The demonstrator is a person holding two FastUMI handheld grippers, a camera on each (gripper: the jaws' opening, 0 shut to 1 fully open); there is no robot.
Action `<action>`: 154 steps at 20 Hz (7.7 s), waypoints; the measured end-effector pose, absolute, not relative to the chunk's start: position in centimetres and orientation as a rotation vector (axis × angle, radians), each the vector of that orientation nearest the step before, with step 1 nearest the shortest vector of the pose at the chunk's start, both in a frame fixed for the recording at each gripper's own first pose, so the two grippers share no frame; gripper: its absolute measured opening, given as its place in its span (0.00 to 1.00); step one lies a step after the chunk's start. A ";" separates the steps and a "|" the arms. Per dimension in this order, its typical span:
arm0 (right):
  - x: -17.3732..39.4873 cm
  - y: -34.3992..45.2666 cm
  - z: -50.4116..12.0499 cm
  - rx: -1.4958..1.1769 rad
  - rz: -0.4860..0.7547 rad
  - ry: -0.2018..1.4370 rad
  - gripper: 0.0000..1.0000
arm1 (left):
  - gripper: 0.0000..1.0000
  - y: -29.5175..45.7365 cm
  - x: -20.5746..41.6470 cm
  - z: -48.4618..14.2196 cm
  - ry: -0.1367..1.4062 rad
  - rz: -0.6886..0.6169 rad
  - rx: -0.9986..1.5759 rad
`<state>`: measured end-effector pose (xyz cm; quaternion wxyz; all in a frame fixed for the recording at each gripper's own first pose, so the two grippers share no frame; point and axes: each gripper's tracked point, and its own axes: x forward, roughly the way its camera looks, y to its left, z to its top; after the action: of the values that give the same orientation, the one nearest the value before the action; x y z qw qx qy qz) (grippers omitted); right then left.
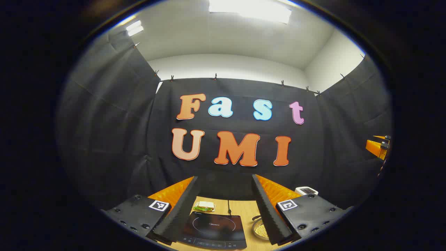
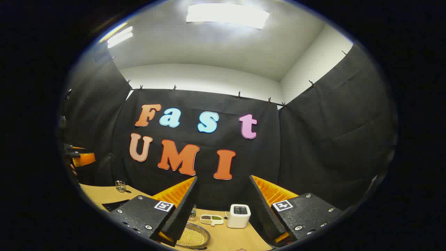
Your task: First push the handle of the pot to place it horizontally, then grasp the pot with both hands and set it on the induction cooktop.
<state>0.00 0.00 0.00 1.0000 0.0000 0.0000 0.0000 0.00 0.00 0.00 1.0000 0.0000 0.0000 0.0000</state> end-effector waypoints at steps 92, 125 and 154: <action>-9.4 16.7 -46.7 0.418 0.283 1.504 0.09 | 0.96 4.2 11.4 -5.1 0.074 -0.002 0.014; -0.6 5.1 -51.1 0.444 -0.082 1.464 0.09 | 0.97 3.3 13.1 -6.1 0.117 -0.004 0.061; 9.3 1.7 -51.0 0.334 -0.109 1.318 0.10 | 0.97 -7.1 14.0 -25.8 0.567 -0.181 0.059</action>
<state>9.29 1.72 -51.02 0.7761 0.1545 0.6093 -0.0506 13.95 -7.09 -25.78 0.9556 0.0292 0.2794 -0.0894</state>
